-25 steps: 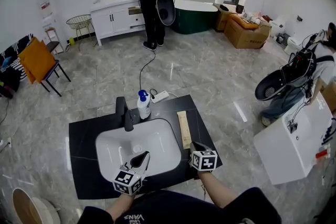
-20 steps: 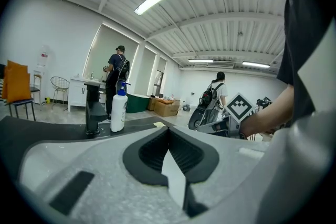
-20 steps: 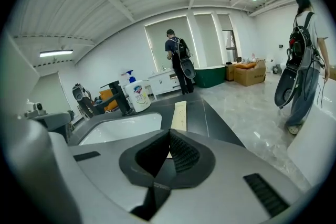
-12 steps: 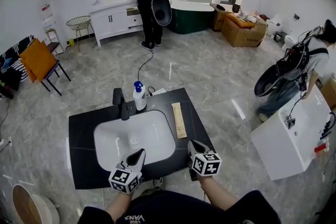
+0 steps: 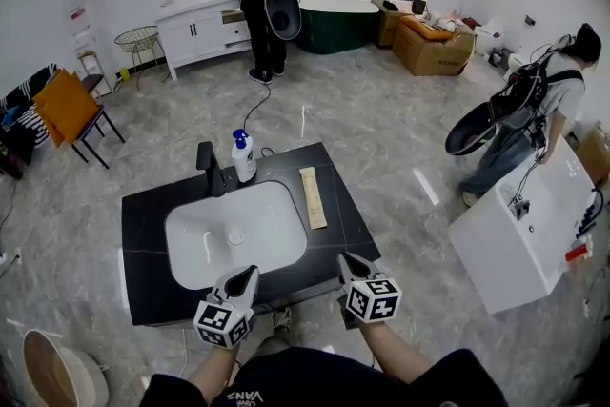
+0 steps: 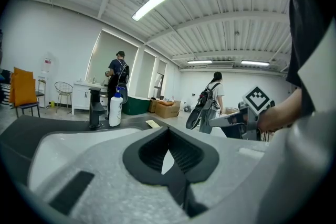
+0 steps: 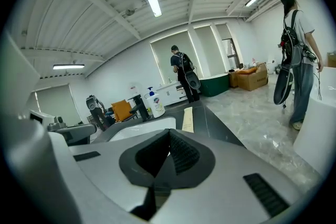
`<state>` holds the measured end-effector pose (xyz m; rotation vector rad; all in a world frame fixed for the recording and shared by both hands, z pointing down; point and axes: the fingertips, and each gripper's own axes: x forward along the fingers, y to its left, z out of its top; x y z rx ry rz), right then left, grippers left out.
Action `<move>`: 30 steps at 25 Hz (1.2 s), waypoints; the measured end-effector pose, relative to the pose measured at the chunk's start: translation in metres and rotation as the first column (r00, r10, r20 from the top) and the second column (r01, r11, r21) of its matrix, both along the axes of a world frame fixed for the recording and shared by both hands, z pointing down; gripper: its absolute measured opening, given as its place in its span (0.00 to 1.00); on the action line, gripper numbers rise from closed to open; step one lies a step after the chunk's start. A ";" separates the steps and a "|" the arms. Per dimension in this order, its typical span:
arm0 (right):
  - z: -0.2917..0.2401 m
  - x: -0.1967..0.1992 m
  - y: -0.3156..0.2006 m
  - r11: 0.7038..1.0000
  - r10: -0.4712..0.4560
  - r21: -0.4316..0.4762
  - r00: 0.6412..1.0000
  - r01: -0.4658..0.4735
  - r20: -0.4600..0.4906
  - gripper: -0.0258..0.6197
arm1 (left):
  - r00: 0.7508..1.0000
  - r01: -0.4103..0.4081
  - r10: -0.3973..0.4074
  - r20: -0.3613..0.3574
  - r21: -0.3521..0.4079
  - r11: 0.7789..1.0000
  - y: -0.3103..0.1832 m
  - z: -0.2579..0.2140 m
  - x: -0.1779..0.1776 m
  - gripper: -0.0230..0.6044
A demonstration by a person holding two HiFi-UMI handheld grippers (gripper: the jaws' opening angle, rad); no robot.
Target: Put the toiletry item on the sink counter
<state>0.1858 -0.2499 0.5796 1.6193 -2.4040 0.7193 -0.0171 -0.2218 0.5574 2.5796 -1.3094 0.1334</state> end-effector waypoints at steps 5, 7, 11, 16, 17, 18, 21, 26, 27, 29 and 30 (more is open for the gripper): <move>-0.001 0.008 0.028 1.000 0.011 0.002 1.000 -0.011 0.011 0.04 | 1.000 -0.010 0.010 0.000 0.001 1.000 0.023 -0.001 0.009 0.05; -0.001 0.010 0.037 1.000 0.013 0.003 1.000 -0.014 0.012 0.04 | 1.000 -0.016 0.016 -0.002 0.001 1.000 0.031 -0.001 0.013 0.05; 0.000 0.015 0.055 1.000 0.015 0.008 1.000 -0.015 0.010 0.04 | 1.000 -0.024 0.024 -0.006 0.003 1.000 0.047 0.002 0.020 0.05; -0.001 0.018 0.075 1.000 0.019 0.012 1.000 -0.019 0.010 0.04 | 0.999 -0.034 0.034 -0.005 0.000 0.999 0.065 0.002 0.027 0.05; -0.001 0.019 0.079 1.000 0.019 0.012 1.000 -0.019 0.010 0.04 | 0.999 -0.036 0.036 -0.005 -0.001 0.999 0.069 0.003 0.029 0.05; -0.001 0.019 0.083 1.000 0.018 0.012 1.000 -0.018 0.011 0.04 | 0.999 -0.038 0.038 -0.004 -0.001 0.999 0.072 0.003 0.030 0.05; 0.002 0.019 0.093 1.000 0.018 0.010 1.000 -0.018 0.010 0.04 | 0.999 -0.046 0.046 -0.007 -0.001 0.999 0.080 0.005 0.034 0.05; 0.004 0.022 0.109 1.000 0.023 0.008 1.000 -0.023 0.008 0.04 | 0.998 -0.056 0.056 -0.008 -0.008 0.998 0.096 0.009 0.037 0.05; 0.005 0.022 0.112 1.000 0.023 0.007 1.000 -0.023 0.007 0.04 | 0.998 -0.057 0.056 -0.008 -0.010 0.998 0.098 0.010 0.037 0.05; 0.007 0.023 0.117 1.000 0.024 0.005 1.000 -0.024 0.001 0.04 | 0.998 -0.058 0.058 -0.009 -0.013 0.998 0.103 0.012 0.038 0.05; 0.008 0.024 0.119 1.000 0.024 0.004 1.000 -0.024 -0.002 0.04 | 0.998 -0.059 0.059 -0.009 -0.015 0.998 0.105 0.013 0.039 0.05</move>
